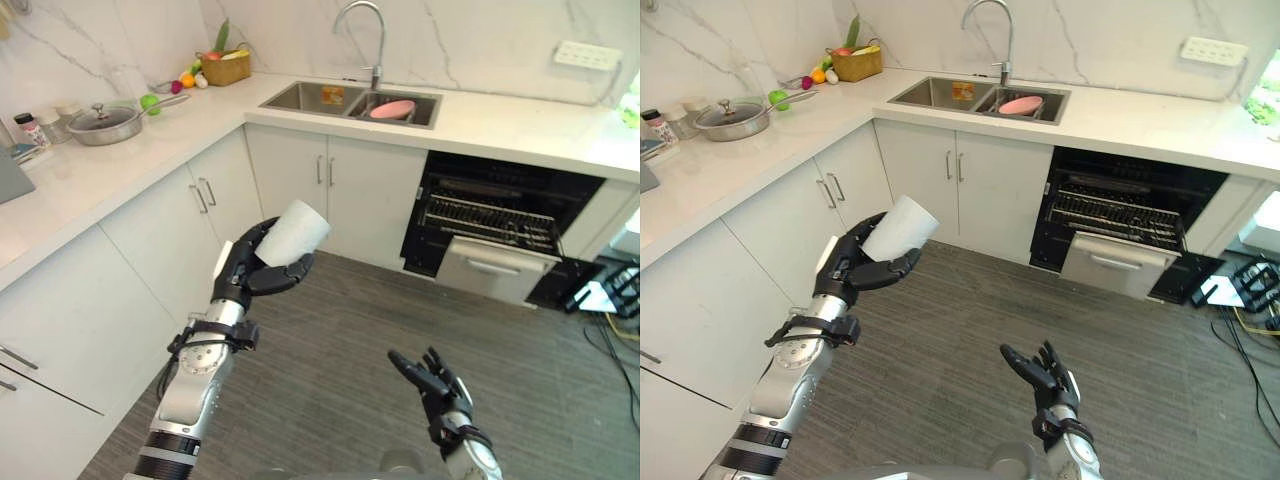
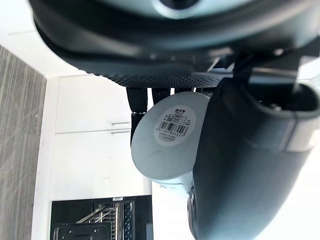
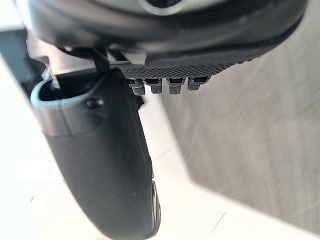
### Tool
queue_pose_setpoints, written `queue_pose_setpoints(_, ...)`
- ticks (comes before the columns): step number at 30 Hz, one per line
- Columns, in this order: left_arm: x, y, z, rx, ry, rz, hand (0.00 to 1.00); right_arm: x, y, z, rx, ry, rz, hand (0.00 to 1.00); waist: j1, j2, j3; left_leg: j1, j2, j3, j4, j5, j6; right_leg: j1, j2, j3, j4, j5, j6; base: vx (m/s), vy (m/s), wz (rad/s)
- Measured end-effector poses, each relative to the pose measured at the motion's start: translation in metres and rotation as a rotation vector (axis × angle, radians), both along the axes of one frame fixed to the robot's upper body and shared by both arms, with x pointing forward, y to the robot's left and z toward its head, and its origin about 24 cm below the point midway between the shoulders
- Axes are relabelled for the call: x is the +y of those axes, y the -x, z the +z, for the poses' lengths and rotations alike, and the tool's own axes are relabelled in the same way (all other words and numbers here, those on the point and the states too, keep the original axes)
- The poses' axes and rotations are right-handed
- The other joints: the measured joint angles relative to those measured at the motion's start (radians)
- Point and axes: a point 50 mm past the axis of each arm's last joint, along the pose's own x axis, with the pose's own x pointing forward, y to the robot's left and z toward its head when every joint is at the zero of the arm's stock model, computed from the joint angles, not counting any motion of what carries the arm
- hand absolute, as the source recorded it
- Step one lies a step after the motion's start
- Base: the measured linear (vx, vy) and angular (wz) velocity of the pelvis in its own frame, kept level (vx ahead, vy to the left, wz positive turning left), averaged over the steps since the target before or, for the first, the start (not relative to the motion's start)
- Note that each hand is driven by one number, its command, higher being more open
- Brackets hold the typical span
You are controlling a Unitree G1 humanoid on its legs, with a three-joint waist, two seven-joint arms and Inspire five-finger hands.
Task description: Walk over to the sink, pick up the cup, carry it to the dishwasher, place the cup inside the dishwasher, then close the dishwasher door
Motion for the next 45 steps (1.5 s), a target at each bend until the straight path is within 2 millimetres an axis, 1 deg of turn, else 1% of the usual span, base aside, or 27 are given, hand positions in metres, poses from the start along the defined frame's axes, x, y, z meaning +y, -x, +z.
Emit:
queue_pose_setpoints(1, -0.004, 0.001, -0.001, 0.004, -0.010, -0.018, 0.00, 0.000, -0.001, 0.005, -0.028, 0.000, 0.001, 1.00, 0.001, 0.006, 0.003, 0.018, 0.015, -0.003, 0.006, -0.015, -0.011, -0.001, 0.020, -0.017, -0.106, 0.015, -0.005, 0.44, -0.110, 0.26)
queue_pose_setpoints(3, -0.009, 0.003, 0.005, -0.017, -0.018, -0.061, 0.00, 0.004, -0.003, 0.027, -0.150, 0.013, 0.011, 1.00, 0.006, -0.003, -0.006, 0.088, 0.047, 0.012, 0.054, -0.105, -0.064, -0.002, 0.077, -0.110, -0.427, 0.159, -0.028, 0.52, -0.141, 0.09)
queue_pose_setpoints(5, -0.015, 0.006, 0.009, -0.036, 0.002, -0.082, 0.00, -0.003, -0.001, 0.042, -0.230, 0.044, -0.009, 1.00, 0.000, -0.008, -0.033, 0.155, 0.058, 0.019, 0.087, -0.176, -0.096, 0.012, 0.081, -0.105, -0.362, 0.354, -0.097, 0.61, -0.161, 0.11)
queue_pose_setpoints(6, -0.025, 0.007, 0.009, -0.038, 0.040, -0.099, 0.00, -0.010, -0.003, 0.048, -0.255, 0.074, -0.018, 1.00, 0.005, 0.047, -0.054, 0.171, 0.106, 0.042, 0.113, -0.192, -0.097, 0.012, 0.117, -0.106, -0.307, 0.289, -0.103, 0.59, -0.133, 0.01)
queue_pose_setpoints(8, -0.032, 0.009, 0.016, -0.072, 0.052, -0.145, 0.00, -0.012, -0.010, 0.059, -0.297, 0.092, -0.045, 1.00, -0.003, 0.076, -0.072, 0.158, 0.145, 0.056, 0.193, -0.172, -0.098, 0.013, 0.142, -0.111, -0.252, 0.208, -0.115, 0.56, -0.167, -0.05)
queue_pose_setpoints(10, -0.042, 0.009, 0.025, -0.113, 0.059, -0.209, 0.00, -0.014, -0.014, 0.076, -0.357, 0.099, -0.090, 1.00, -0.030, 0.086, -0.075, 0.098, 0.192, 0.056, 0.367, -0.119, -0.139, 0.050, 0.146, -0.145, -0.226, 0.149, -0.122, 0.55, -0.210, 0.31)
queue_pose_setpoints(12, -0.053, 0.010, 0.032, -0.150, 0.074, -0.273, 0.00, -0.021, -0.013, 0.097, -0.449, 0.119, -0.150, 1.00, -0.045, 0.090, -0.073, -0.006, 0.249, 0.056, 0.605, 0.037, -0.201, 0.104, 0.152, -0.167, -0.219, 0.088, -0.129, 0.32, -0.113, 0.27)
queue_pose_setpoints(13, -0.058, 0.012, 0.034, -0.169, 0.092, -0.294, 0.00, -0.029, -0.012, 0.113, -0.523, 0.143, -0.185, 1.00, -0.044, 0.098, -0.077, -0.078, 0.290, 0.052, 0.747, 0.222, -0.222, 0.140, 0.165, -0.164, -0.226, 0.049, -0.128, 0.41, -0.081, -0.04)
queue_pose_setpoints(14, -0.062, 0.012, 0.036, -0.177, 0.114, -0.306, 0.00, -0.035, -0.010, 0.127, -0.593, 0.170, -0.226, 1.00, -0.041, 0.105, -0.080, -0.157, 0.325, 0.040, 0.886, 0.239, -0.234, 0.176, 0.178, -0.164, -0.241, 0.025, -0.133, 0.49, -0.081, -0.10)
queue_pose_setpoints(16, -0.066, 0.013, 0.037, -0.191, 0.137, -0.311, 0.00, -0.047, -0.006, 0.147, -0.688, 0.213, -0.310, 1.00, -0.043, 0.099, -0.078, -0.239, 0.361, 0.092, 0.954, 0.122, -0.175, 0.244, 0.176, -0.146, -0.246, -0.018, -0.144, 0.47, -0.016, -0.24)
queue_pose_setpoints(19, -0.065, 0.013, 0.039, -0.213, 0.140, -0.304, 0.00, -0.050, -0.006, 0.159, -0.743, 0.222, -0.326, 1.00, -0.017, 0.097, -0.078, -0.270, 0.385, 0.185, 0.762, -0.001, -0.101, 0.298, 0.171, -0.068, -0.265, -0.039, -0.125, 0.39, 0.044, -0.75)
queue_pose_setpoints(22, -0.067, 0.014, 0.043, -0.241, 0.152, -0.295, 0.00, -0.049, -0.008, 0.159, -0.739, 0.223, -0.294, 1.00, -0.002, 0.090, -0.081, -0.289, 0.327, 0.168, 0.279, -0.004, -0.110, 0.318, 0.136, 0.052, -0.293, -0.072, -0.087, 0.40, 0.230, -1.20)
queue_pose_setpoints(24, -0.069, 0.016, 0.042, -0.246, 0.172, -0.260, 0.00, -0.051, -0.009, 0.154, -0.703, 0.236, -0.260, 1.00, 0.001, 0.088, -0.082, -0.282, 0.290, 0.141, 0.033, 0.099, -0.136, 0.317, 0.114, 0.151, -0.272, -0.119, -0.024, 0.41, 0.370, -1.26)
queue_pose_setpoints(25, -0.067, 0.019, 0.039, -0.238, 0.175, -0.248, 0.00, -0.051, -0.008, 0.151, -0.689, 0.235, -0.251, 1.00, 0.001, 0.083, -0.084, -0.264, 0.279, 0.142, 0.039, 0.155, -0.145, 0.321, 0.104, 0.182, -0.265, -0.131, -0.010, 0.44, 0.428, -1.29)
queue_pose_setpoints(26, -0.065, 0.023, 0.032, -0.219, 0.171, -0.233, 0.00, -0.049, -0.007, 0.148, -0.675, 0.228, -0.246, 1.00, -0.003, 0.075, -0.083, -0.246, 0.268, 0.146, 0.093, 0.204, -0.192, 0.340, 0.078, 0.217, -0.260, -0.142, 0.008, 0.44, 0.445, -0.97)
queue_pose_setpoints(29, -0.057, 0.026, 0.026, -0.199, 0.108, -0.232, 0.00, -0.043, -0.006, 0.139, -0.643, 0.197, -0.230, 1.00, -0.021, 0.013, -0.068, -0.241, 0.228, 0.140, 0.246, 0.077, -0.168, 0.343, 0.020, 0.260, -0.202, -0.135, 0.007, 0.40, 0.390, -0.50)
queue_pose_setpoints(31, -0.054, 0.026, 0.025, -0.196, 0.083, -0.236, 0.00, -0.042, -0.007, 0.132, -0.618, 0.198, -0.224, 1.00, -0.026, -0.023, -0.073, -0.201, 0.196, 0.139, 0.243, 0.038, -0.165, 0.326, -0.002, 0.268, -0.118, -0.109, 0.009, 0.34, 0.264, -0.21)
queue_pose_setpoints(33, -0.052, 0.025, 0.026, -0.202, 0.078, -0.229, 0.00, -0.047, -0.014, 0.120, -0.575, 0.193, -0.239, 1.00, -0.025, -0.046, -0.067, -0.120, 0.160, 0.148, 0.192, 0.000, -0.170, 0.256, -0.030, 0.268, 0.071, -0.037, 0.079, 0.19, 0.128, -0.24)
queue_pose_setpoints(34, -0.051, 0.024, 0.026, -0.203, 0.074, -0.220, 0.00, -0.049, -0.016, 0.108, -0.526, 0.181, -0.257, 1.00, -0.024, -0.065, -0.062, -0.070, 0.131, 0.160, 0.172, -0.009, -0.163, 0.213, -0.059, 0.269, 0.185, 0.042, 0.130, 0.26, 0.189, -0.30)
queue_pose_setpoints(35, -0.051, 0.024, 0.026, -0.203, 0.074, -0.214, 0.00, -0.051, -0.015, 0.098, -0.480, 0.175, -0.272, 1.00, -0.021, -0.064, -0.064, -0.041, 0.120, 0.175, 0.161, -0.024, -0.152, 0.166, -0.077, 0.259, 0.256, 0.140, 0.136, 0.25, 0.188, -0.30)
queue_pose_setpoints(38, -0.049, 0.020, 0.031, -0.232, 0.063, -0.180, 0.00, -0.050, -0.013, 0.081, -0.389, 0.155, -0.285, 1.00, -0.027, -0.005, -0.054, 0.041, 0.128, 0.190, 0.076, -0.032, -0.139, 0.057, -0.087, 0.216, 0.377, 0.392, 0.060, 0.18, 0.119, -0.40)
queue_pose_setpoints(39, -0.043, 0.014, 0.037, -0.260, 0.062, -0.142, 0.00, -0.044, -0.016, 0.078, -0.376, 0.135, -0.271, 1.00, -0.029, -0.006, -0.026, 0.087, 0.132, 0.209, 0.037, -0.034, -0.138, -0.025, -0.084, 0.168, 0.474, 0.177, 0.027, 0.21, 0.027, -0.73)
queue_pose_setpoints(40, -0.035, 0.011, 0.040, -0.271, 0.068, -0.084, 0.00, -0.039, -0.018, 0.079, -0.378, 0.126, -0.252, 1.00, -0.032, 0.011, -0.009, 0.132, 0.147, 0.209, -0.002, -0.034, -0.138, -0.090, -0.059, 0.055, 0.414, 0.037, -0.016, 0.21, -0.009, -0.78)
queue_pose_setpoints(42, -0.028, 0.009, 0.042, -0.278, 0.062, -0.053, 0.00, -0.037, -0.018, 0.079, -0.382, 0.128, -0.247, 1.00, -0.031, 0.011, -0.008, 0.154, 0.152, 0.208, -0.009, -0.035, -0.136, -0.107, -0.035, -0.039, 0.224, 0.022, -0.026, 0.18, -0.067, -0.53)
queue_pose_setpoints(43, -0.025, 0.009, 0.043, -0.285, 0.057, -0.040, 0.00, -0.037, -0.016, 0.081, -0.387, 0.133, -0.248, 1.00, -0.031, -0.012, -0.017, 0.165, 0.141, 0.200, 0.000, -0.047, -0.142, -0.085, -0.015, -0.098, 0.008, 0.078, -0.057, 0.28, -0.123, -0.37)
queue_pose_setpoints(44, -0.026, 0.006, 0.044, -0.291, 0.062, -0.031, 0.00, -0.041, -0.018, 0.088, -0.417, 0.159, -0.240, 1.00, -0.035, 0.012, 0.011, 0.179, 0.153, 0.179, 0.035, -0.099, -0.151, -0.031, 0.024, -0.141, -0.158, 0.178, -0.099, 0.29, -0.070, -0.56)
queue_pose_setpoints(45, -0.032, 0.007, 0.041, -0.268, 0.063, -0.044, 0.00, -0.047, -0.019, 0.091, -0.426, 0.183, -0.232, 1.00, -0.026, 0.049, 0.014, 0.154, 0.145, 0.128, 0.046, -0.122, -0.136, -0.002, 0.070, -0.136, -0.242, 0.218, -0.102, 0.20, -0.005, -0.59)
